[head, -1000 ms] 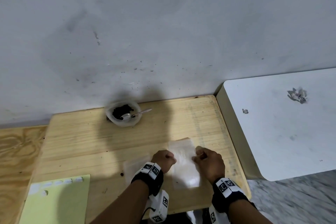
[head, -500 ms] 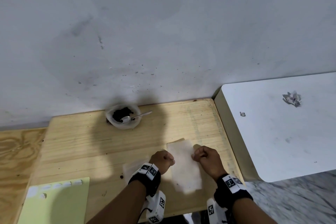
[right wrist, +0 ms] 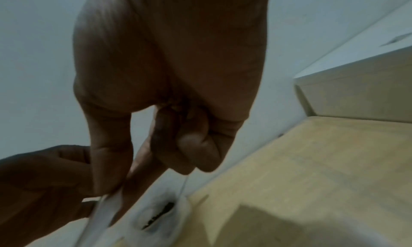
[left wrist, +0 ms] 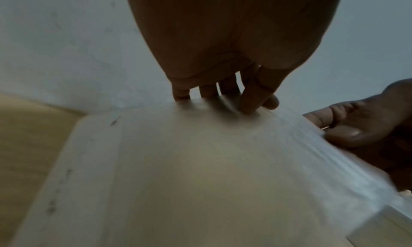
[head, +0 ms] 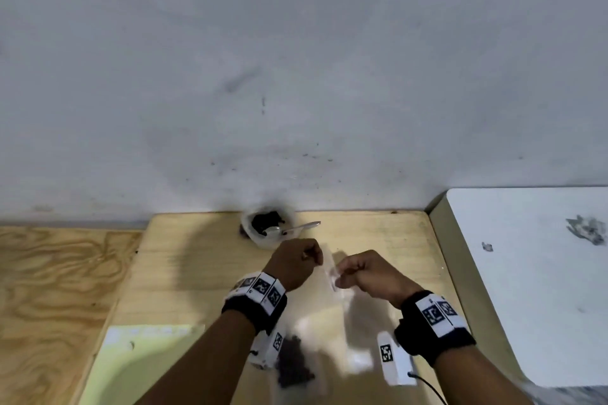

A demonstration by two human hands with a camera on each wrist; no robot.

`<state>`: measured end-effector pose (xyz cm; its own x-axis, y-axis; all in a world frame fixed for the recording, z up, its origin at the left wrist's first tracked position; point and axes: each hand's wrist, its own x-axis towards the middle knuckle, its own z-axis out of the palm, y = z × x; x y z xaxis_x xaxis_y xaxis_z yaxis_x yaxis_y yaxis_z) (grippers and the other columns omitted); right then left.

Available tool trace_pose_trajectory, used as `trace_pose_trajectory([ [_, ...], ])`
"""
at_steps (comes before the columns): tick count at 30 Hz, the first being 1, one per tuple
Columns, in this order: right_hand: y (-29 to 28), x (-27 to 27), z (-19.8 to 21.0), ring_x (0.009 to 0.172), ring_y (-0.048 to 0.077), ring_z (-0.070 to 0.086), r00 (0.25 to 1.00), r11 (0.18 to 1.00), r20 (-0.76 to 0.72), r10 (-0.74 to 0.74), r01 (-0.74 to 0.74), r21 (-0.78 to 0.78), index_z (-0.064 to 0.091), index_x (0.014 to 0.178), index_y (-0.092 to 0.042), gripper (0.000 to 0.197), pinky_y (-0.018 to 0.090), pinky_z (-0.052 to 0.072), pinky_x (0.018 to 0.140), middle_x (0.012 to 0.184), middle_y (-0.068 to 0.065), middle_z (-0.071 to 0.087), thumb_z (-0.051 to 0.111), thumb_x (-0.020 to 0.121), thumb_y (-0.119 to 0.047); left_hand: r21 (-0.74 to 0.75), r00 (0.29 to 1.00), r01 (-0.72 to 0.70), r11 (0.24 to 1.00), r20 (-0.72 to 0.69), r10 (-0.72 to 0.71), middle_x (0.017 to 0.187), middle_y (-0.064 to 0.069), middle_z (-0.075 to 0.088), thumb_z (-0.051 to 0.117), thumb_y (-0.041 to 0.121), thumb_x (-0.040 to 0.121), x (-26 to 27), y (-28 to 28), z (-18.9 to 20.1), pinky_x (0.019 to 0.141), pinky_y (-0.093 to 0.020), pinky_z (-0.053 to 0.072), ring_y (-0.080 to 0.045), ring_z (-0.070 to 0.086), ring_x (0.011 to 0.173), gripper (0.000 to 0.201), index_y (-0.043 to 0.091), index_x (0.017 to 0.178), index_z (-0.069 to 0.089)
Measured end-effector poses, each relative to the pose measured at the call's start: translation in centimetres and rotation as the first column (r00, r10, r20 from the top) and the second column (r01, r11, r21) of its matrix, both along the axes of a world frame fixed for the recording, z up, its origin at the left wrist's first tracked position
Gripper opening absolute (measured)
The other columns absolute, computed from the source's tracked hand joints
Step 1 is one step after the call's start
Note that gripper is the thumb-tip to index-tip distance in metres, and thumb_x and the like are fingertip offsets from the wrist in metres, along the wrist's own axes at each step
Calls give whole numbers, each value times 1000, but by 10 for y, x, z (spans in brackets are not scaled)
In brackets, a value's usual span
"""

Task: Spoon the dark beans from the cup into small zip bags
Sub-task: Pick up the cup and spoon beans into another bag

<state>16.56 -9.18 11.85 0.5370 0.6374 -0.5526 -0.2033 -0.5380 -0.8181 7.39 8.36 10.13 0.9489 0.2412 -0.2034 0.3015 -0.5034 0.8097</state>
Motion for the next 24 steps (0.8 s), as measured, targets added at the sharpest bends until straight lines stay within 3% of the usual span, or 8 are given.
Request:
trace_pose_trajectory([
  [2,24,-6,8,37,-1,39,999,1000,-43,13,-14,-18,74,88,5,12,14,27,37,62,1,66,73,77,8,101,999,-20,995,27,18,91,3,70,53,20,69,-8,20,7,82,-28,46,-11,62,87,16,24,70,68],
  [4,48,-15,9,39,3,33,998,998,-52,-46,45,-35,75,89,2,18,17,19,42,69,4,62,77,72,2,232,991,-117,966,86,99,105,11,68,59,35,68,-20,39,8,91,-32,42,-9,59,105,12,30,71,70],
  [7,84,-35,10,40,1,38,988,988,-44,-151,151,5,75,76,-14,19,18,19,45,63,-6,63,81,68,2,309,952,-295,904,172,252,91,16,68,66,54,68,-38,61,16,82,-27,38,0,57,92,24,30,65,69],
  [11,122,-60,15,43,-3,46,987,987,-53,-149,151,54,77,88,-12,23,18,21,45,67,-8,68,84,69,0,-7,945,-326,945,33,326,61,0,64,77,31,76,-57,90,26,65,-30,52,-7,57,55,26,13,65,61],
  [16,155,-77,23,64,5,45,989,994,-102,-105,109,29,77,89,-21,14,22,28,53,71,-12,64,80,77,-13,-372,944,-329,868,-111,310,60,-10,68,65,5,86,-76,136,32,70,-44,59,-27,70,59,18,6,69,59],
  [18,164,-83,23,66,8,43,985,988,-91,-146,151,39,78,85,-20,11,23,30,56,66,-11,62,78,79,-11,-404,955,-296,865,-140,261,63,-17,68,55,2,89,-80,146,35,70,-44,58,-36,71,64,23,4,66,60],
  [21,176,-95,25,56,5,48,966,966,77,-249,241,98,74,64,-21,23,24,37,57,58,-12,61,75,78,-3,-224,973,-204,953,-158,171,58,-14,66,48,10,90,-87,149,40,57,-31,54,-37,70,61,34,6,58,57],
  [24,184,-96,19,58,4,57,817,961,518,-254,274,40,62,53,-32,36,26,42,61,56,-15,62,72,82,-14,-36,974,-136,990,-186,127,49,-11,59,48,19,88,-90,147,46,50,-20,49,-25,67,47,42,10,47,50],
])
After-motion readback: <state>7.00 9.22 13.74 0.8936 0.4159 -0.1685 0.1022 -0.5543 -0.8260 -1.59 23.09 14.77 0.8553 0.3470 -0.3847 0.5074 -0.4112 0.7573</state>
